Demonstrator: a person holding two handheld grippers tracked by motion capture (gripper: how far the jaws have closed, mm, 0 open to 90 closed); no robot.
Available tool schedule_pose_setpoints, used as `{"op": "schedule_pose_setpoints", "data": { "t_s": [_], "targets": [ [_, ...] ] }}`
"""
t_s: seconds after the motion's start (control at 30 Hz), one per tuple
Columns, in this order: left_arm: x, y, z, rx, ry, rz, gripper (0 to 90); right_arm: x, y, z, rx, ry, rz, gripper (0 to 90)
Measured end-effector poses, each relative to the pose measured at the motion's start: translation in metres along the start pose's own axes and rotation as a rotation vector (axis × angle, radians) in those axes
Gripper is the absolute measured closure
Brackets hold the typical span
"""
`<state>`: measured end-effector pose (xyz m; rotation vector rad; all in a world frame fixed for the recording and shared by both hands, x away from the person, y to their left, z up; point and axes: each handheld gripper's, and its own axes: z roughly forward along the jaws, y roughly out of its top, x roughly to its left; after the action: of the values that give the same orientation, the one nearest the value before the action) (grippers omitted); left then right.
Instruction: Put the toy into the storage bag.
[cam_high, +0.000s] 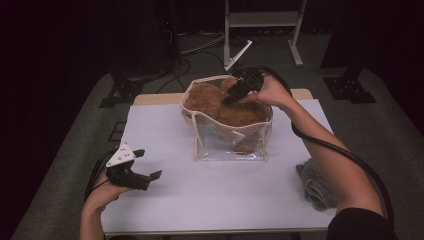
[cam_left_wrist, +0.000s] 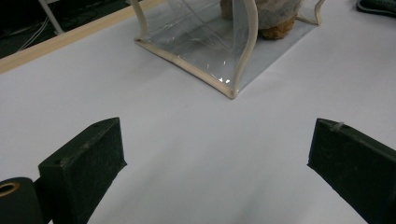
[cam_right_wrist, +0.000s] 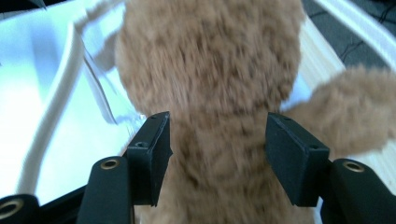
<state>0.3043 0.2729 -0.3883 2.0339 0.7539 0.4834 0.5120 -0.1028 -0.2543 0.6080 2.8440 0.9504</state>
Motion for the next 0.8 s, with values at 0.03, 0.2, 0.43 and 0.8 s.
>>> {"op": "schedule_pose_setpoints", "data": {
  "t_s": [0.03, 0.2, 0.43, 0.8],
  "targets": [
    [0.000, 0.000, 0.000, -0.002, 0.000, 0.001, 2.9, 0.000, 0.003, 0.000, -0.010, 0.003, -0.006, 40.3],
    [0.001, -0.001, -0.001, -0.004, 0.001, -0.002, 2.9, 0.004, 0.020, 0.004, -0.061, 0.017, -0.023, 40.2],
    [0.002, -0.001, -0.002, -0.007, 0.003, -0.003, 2.9, 0.007, 0.045, 0.013, -0.108, 0.037, -0.029, 39.4],
    [0.002, -0.001, -0.003, -0.007, 0.002, -0.002, 2.9, 0.011, 0.065, 0.038, -0.121, 0.019, -0.041, 62.9]
  ]
}}
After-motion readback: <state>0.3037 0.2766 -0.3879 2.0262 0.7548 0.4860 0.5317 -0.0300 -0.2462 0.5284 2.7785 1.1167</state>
